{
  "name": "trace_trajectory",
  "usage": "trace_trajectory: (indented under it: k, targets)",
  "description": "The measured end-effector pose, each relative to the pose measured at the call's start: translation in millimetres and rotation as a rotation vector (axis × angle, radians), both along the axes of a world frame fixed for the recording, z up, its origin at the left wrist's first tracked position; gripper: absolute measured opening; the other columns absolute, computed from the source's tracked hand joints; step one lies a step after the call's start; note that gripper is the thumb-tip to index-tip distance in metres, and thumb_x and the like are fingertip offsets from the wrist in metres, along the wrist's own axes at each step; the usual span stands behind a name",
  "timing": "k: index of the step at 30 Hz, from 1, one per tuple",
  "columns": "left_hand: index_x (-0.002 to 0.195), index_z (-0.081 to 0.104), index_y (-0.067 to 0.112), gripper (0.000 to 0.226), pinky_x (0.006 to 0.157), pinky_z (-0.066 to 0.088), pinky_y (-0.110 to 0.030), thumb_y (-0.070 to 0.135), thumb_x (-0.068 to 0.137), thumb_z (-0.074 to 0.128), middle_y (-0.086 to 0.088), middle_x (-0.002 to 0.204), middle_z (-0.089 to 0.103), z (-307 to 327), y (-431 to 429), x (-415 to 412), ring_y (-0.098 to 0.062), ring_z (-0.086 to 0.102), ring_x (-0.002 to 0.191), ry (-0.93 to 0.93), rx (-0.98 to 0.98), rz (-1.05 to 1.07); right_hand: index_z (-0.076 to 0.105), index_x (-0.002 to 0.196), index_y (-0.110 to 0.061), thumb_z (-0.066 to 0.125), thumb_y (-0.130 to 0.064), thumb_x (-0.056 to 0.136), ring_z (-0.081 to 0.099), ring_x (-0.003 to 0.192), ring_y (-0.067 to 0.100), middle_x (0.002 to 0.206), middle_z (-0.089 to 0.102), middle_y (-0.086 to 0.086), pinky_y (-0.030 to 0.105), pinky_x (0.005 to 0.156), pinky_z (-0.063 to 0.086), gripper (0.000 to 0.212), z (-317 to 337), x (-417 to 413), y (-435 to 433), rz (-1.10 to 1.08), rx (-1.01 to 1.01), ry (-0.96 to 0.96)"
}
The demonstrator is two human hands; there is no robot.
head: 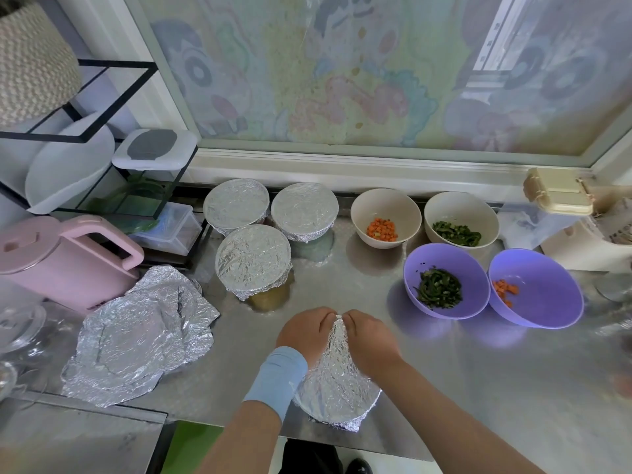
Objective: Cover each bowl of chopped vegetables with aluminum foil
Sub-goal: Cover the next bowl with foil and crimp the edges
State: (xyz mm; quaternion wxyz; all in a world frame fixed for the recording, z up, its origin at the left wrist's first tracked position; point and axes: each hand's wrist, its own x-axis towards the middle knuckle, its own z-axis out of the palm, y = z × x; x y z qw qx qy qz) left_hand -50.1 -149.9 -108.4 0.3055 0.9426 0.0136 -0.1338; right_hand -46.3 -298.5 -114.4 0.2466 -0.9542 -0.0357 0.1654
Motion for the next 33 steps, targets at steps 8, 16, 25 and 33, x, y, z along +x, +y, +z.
trace_trajectory:
  k: [8,16,25,33]
  targets:
    - [0.11,0.064,0.024,0.033,0.079,0.046,-0.032,0.033,0.105,0.032,-0.001,0.1,0.07,-7.3,-0.3,1.0,-0.022,0.062,0.09,-0.054,0.087,-0.005,0.061,0.1,-0.017,0.035,-0.033,0.104,0.059,0.092,0.031,0.097,0.068,0.007,0.031,0.066,0.032,0.03,-1.3,1.6,-0.3,-0.006,-0.003,-0.061]
    - [0.116,0.063,0.029,0.035,0.084,0.047,-0.03,0.033,0.105,0.03,0.005,0.108,0.069,-3.1,-0.6,-1.3,-0.018,0.062,0.097,-0.053,0.084,-0.019,0.062,0.11,-0.022,0.034,-0.033,0.104,0.06,0.098,0.028,0.105,0.068,0.002,0.032,0.076,0.042,0.03,0.9,0.3,0.8,0.008,0.017,-0.065]
    - [0.116,0.061,0.025,0.038,0.083,0.046,-0.032,0.032,0.106,0.025,-0.001,0.107,0.069,-2.1,-4.8,-10.4,-0.022,0.062,0.097,-0.035,0.125,0.101,0.06,0.114,-0.03,0.031,-0.04,0.104,0.06,0.107,0.023,0.113,0.066,-0.005,0.031,0.083,0.044,0.032,3.7,12.2,-1.6,0.141,-0.023,-0.046]
    - [0.136,0.053,0.02,0.04,0.102,0.041,-0.029,0.01,0.098,0.043,0.003,0.133,0.056,-1.5,-3.8,-20.6,-0.017,0.046,0.127,-0.204,0.031,0.147,0.069,0.111,-0.02,0.068,-0.013,0.082,0.059,0.095,0.027,0.108,0.06,0.001,0.037,0.074,0.053,0.029,0.6,-0.6,-1.5,0.121,0.015,-0.432]
